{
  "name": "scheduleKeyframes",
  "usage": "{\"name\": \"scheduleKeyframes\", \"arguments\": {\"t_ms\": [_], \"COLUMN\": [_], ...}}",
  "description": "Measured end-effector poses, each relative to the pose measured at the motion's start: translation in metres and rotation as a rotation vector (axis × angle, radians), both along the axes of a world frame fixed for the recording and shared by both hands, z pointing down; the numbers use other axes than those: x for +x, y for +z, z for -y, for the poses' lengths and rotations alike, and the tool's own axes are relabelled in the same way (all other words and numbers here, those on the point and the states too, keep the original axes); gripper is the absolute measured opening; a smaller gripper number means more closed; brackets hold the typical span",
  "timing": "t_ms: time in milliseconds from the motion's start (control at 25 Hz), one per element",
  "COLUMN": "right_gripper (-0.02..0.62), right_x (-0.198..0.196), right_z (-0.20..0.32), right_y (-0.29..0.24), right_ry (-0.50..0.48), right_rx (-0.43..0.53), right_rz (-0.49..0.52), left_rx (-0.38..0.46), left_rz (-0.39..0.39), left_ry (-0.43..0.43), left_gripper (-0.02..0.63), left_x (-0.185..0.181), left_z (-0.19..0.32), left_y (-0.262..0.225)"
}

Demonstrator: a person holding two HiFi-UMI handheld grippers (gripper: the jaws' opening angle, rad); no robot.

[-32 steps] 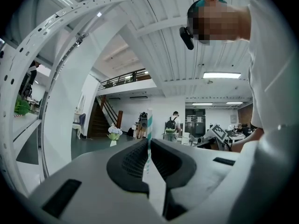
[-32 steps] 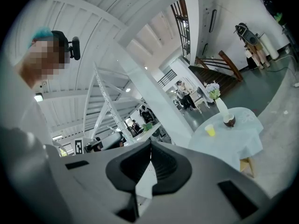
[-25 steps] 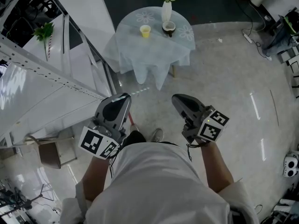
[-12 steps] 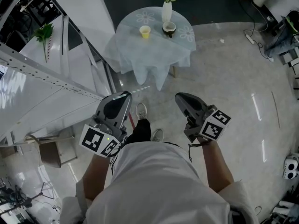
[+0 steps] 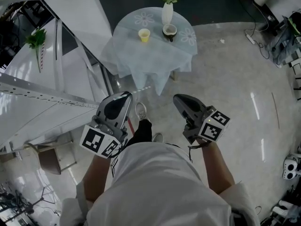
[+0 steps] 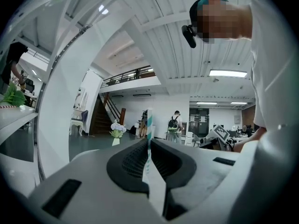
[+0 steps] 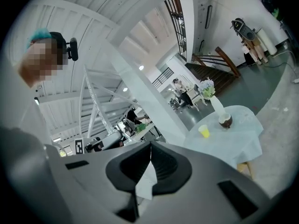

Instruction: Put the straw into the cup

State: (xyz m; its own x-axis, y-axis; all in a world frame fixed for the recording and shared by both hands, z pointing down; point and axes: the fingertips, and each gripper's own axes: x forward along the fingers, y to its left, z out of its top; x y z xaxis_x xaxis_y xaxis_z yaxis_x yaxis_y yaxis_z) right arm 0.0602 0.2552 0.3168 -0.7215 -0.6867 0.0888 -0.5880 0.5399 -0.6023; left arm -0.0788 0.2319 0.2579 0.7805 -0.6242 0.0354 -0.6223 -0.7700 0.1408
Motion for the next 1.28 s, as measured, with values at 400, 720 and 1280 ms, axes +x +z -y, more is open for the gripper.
{"name": "scheduleKeyframes", "arguments": {"t_ms": [400,720,1280], "right_gripper": [0.021,0.021,0.021], "right_x": [-0.001,-0.008,-0.039], "right_z": [0.086,0.16,0.25], "right_y": [0.011,0.019,0.01], "right_ry": [0.023,0.045,0.079], "right_rx": [-0.032,-0.064,-0.067], "right_rz": [-0.013,-0.022,-0.058], "left_rx": [-0.04,-0.07,-0.122], "left_rz": [-0.014,-0.013,-0.049], "left_ry": [0.013,0.041,0.071], "left_gripper": [0.039,0.038,0.038], "left_x": [-0.002,-0.007,-0.031], "left_z": [0.09,0.165,0.245], "left_y": [0.016,0.027,0.04]}}
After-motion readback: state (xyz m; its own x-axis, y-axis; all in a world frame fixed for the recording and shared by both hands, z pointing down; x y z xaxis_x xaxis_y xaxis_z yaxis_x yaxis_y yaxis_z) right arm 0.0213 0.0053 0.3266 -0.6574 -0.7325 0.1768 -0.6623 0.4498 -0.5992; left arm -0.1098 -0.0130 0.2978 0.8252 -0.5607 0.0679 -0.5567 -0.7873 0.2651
